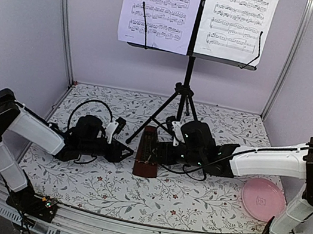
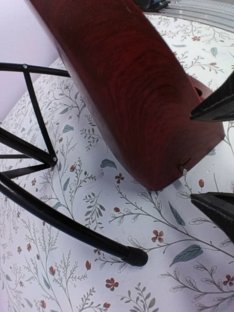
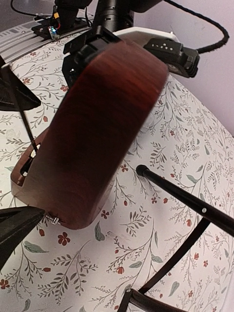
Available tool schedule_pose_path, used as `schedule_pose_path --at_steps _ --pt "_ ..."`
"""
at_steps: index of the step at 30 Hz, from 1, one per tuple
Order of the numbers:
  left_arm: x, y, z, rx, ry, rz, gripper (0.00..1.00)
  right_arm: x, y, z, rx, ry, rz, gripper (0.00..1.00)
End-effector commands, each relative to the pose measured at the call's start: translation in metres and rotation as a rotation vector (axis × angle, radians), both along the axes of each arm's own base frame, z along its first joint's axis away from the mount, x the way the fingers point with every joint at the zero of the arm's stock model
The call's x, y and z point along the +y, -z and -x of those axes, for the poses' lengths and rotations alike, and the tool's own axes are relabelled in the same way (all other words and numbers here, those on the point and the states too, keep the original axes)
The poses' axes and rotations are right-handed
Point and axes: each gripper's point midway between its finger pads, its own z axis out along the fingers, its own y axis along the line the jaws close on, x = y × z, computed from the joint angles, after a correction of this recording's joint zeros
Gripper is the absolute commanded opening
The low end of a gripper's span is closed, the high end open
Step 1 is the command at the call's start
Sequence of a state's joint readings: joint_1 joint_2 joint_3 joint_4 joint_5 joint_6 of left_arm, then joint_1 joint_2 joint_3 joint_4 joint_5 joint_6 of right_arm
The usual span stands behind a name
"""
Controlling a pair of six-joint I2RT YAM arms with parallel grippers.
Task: Set up the instrument practice props
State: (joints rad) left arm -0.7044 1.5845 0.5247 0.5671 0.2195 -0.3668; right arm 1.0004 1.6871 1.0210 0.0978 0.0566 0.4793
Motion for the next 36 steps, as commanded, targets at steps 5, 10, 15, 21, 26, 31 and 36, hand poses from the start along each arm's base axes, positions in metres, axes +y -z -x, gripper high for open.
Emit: schedule_pose_path --at_steps 5,10,15,21,26,31,36 --pt "-0.005 -0.005 0.0 -0.02 0.006 0.005 0.52 0.003 -0.026 0.005 -0.038 -0.03 -0.078 0.81" --pt "-0.003 -0.007 0.0 -0.024 -0.003 0.007 0.53 0.011 -0.028 0.004 -0.038 -0.021 -0.088 0.91" --pt "-0.002 -0.008 0.0 -0.027 -0.007 0.005 0.53 0.024 -0.03 0.006 -0.051 -0.017 -0.075 0.99" --pt "-0.001 -0.008 0.0 -0.025 -0.008 0.006 0.53 0.018 -0.034 -0.007 -0.075 0.064 -0.047 0.93" --pt "-0.001 -0.01 0.0 -0.028 -0.008 0.003 0.53 0.007 -0.031 -0.014 -0.09 0.129 -0.003 0.88" --pt "-0.001 -0.009 0.0 -0.028 -0.011 -0.002 0.53 -0.007 -0.029 -0.02 -0.105 0.184 0.042 0.85" --pt "0.0 -0.011 0.0 -0.031 -0.013 -0.003 0.53 -0.025 -0.025 -0.022 -0.105 0.215 0.065 0.84"
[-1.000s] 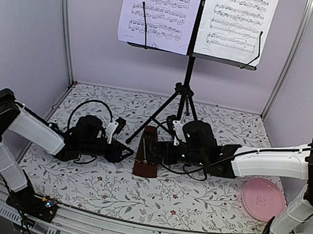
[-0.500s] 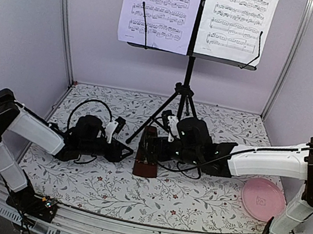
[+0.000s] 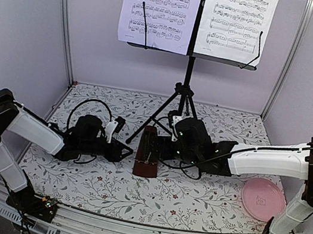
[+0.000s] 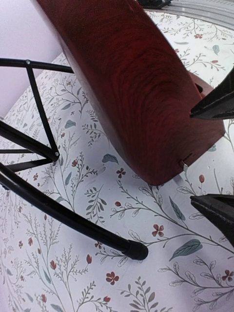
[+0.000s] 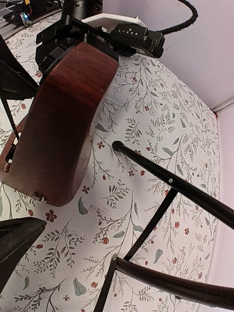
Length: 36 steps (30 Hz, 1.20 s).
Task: Set up the instrument practice props
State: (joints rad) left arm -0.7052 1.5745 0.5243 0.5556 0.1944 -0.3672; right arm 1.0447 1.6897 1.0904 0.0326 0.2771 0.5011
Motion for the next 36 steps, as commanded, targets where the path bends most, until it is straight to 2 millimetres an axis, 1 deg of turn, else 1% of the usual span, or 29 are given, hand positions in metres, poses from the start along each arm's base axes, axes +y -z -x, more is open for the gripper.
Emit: schedule_pose_path --at_steps 1,7,11,14,16,17,19,21,26,27,29,31,32,33,36 --pt "-0.003 -0.01 0.002 -0.025 0.009 0.007 0.53 -0.023 -0.006 -0.007 -0.014 0.067 0.015 0.84" --pt "-0.002 -0.009 0.003 -0.023 0.007 -0.001 0.53 -0.054 0.004 -0.013 0.021 0.102 -0.002 0.84" --pt "0.0 -0.01 0.003 -0.027 0.003 -0.008 0.53 -0.082 0.022 -0.022 0.05 0.147 0.005 0.83" --pt "0.002 -0.016 0.002 -0.04 -0.004 -0.012 0.53 -0.1 0.032 -0.026 0.06 0.164 0.03 0.83" --pt "0.004 -0.021 0.0 -0.055 -0.014 -0.016 0.53 -0.111 0.033 -0.026 0.064 0.171 0.036 0.84" --pt "0.006 -0.023 0.0 -0.063 -0.02 -0.02 0.54 -0.115 0.03 -0.026 0.06 0.173 0.032 0.84" --pt "0.012 -0.028 -0.001 -0.074 -0.035 -0.021 0.55 -0.124 0.016 -0.027 0.035 0.169 0.014 0.85" --pt "0.023 -0.036 -0.005 -0.077 -0.064 -0.009 0.56 -0.132 0.0 -0.029 0.005 0.155 -0.015 0.87" --pt "0.067 -0.057 -0.02 -0.076 -0.157 0.026 0.57 -0.151 -0.047 -0.028 -0.093 0.095 -0.086 0.94" --pt "0.074 -0.065 -0.023 -0.088 -0.175 0.027 0.58 -0.154 -0.058 -0.027 -0.116 0.081 -0.104 0.96" --pt "0.089 -0.081 -0.029 -0.114 -0.211 0.019 0.59 -0.164 -0.074 -0.028 -0.147 0.074 -0.125 1.0" --pt "0.105 -0.099 -0.037 -0.134 -0.259 0.012 0.61 -0.176 -0.087 -0.031 -0.174 0.079 -0.136 0.99" --pt "0.112 -0.112 -0.042 -0.15 -0.28 0.018 0.62 -0.181 -0.093 -0.033 -0.183 0.08 -0.143 0.99" --pt "0.118 -0.121 -0.045 -0.156 -0.295 0.018 0.64 -0.186 -0.098 -0.035 -0.19 0.077 -0.149 0.99" --pt "0.131 -0.145 -0.055 -0.162 -0.325 0.017 0.69 -0.199 -0.116 -0.042 -0.216 0.07 -0.166 0.99"
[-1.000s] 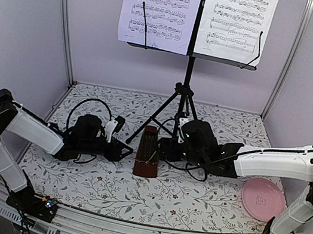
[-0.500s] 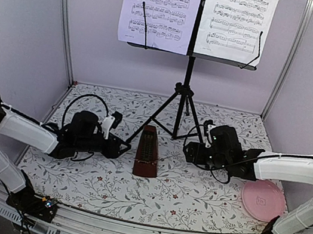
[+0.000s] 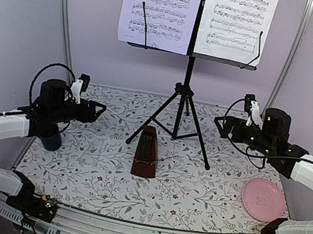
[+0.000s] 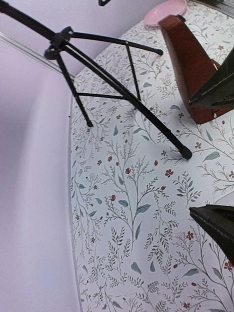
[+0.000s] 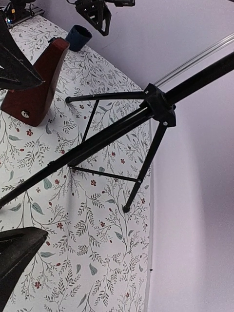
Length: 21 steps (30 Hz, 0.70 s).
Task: Set up the instrument practice props
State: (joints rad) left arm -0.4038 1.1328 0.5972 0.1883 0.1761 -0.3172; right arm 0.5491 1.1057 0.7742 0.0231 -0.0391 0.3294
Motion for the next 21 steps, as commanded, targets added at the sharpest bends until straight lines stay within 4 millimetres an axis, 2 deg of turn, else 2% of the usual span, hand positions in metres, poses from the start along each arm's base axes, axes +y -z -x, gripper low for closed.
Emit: schedule_pose_path --at_steps 1,6,9,12,17,21 --pt "0.02 -0.035 -0.012 0.006 -0.036 -0.018 0.7 -0.011 -0.027 -0.004 -0.048 -0.06 -0.007 0.99" --pt "0.018 -0.062 -0.023 0.01 -0.028 -0.002 0.81 -0.032 -0.055 -0.017 -0.091 -0.032 -0.023 0.99" --pt "0.017 -0.064 -0.029 0.033 -0.031 -0.016 0.96 -0.043 -0.071 -0.023 -0.117 -0.019 -0.042 0.99" --pt "0.02 -0.064 -0.034 0.047 -0.054 -0.024 0.99 -0.049 -0.079 -0.027 -0.125 -0.024 -0.074 0.99" --pt "0.028 -0.065 -0.035 0.068 -0.099 0.002 0.99 -0.056 -0.073 -0.029 -0.096 -0.057 -0.188 0.99" --pt "0.042 -0.054 -0.039 0.128 -0.167 0.002 0.99 -0.064 -0.054 -0.035 -0.036 -0.041 -0.239 0.99"
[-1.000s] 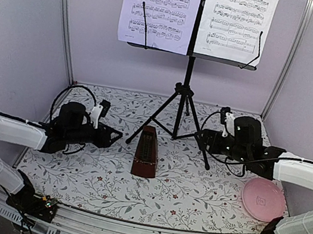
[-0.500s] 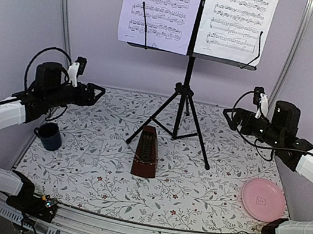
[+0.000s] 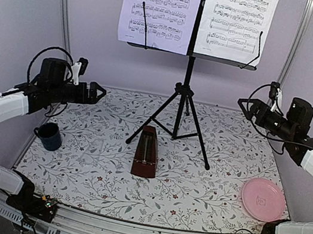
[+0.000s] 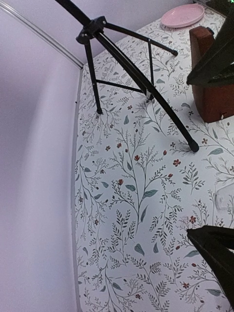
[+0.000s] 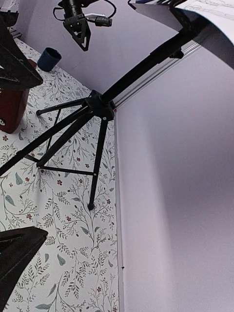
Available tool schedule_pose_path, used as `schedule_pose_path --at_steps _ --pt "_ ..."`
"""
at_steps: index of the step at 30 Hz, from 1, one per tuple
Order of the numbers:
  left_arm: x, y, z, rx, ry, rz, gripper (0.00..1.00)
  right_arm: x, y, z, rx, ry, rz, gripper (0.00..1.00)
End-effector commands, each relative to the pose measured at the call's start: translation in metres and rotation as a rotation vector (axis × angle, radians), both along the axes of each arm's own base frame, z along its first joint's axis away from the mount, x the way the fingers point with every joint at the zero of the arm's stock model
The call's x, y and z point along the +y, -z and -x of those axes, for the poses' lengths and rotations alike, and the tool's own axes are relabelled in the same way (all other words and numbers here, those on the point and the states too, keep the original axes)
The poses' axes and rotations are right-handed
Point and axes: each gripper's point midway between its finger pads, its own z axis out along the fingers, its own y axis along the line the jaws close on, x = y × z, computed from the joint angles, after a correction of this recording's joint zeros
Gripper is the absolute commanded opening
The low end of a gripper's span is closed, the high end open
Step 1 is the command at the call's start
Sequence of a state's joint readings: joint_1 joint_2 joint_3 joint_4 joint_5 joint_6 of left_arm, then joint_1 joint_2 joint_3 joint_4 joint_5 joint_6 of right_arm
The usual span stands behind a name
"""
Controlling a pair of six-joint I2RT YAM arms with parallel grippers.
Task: Set up the instrument practice props
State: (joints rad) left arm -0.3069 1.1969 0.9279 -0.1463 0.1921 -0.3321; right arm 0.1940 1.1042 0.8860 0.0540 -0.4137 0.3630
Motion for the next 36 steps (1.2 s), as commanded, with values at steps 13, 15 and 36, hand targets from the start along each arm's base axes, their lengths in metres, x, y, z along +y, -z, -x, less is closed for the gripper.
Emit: schedule_pose_path --at_steps 13,15,36 --pt "0.023 0.087 0.0 0.254 -0.138 0.059 0.99 -0.003 0.09 0.005 0.191 -0.033 -0.126 0.99" --pt "0.02 0.098 0.002 0.283 -0.125 0.068 0.99 -0.003 0.098 0.007 0.206 -0.033 -0.121 0.99" --pt "0.024 0.107 -0.004 0.291 -0.153 0.051 0.99 -0.004 0.113 0.011 0.224 -0.046 -0.109 0.99"
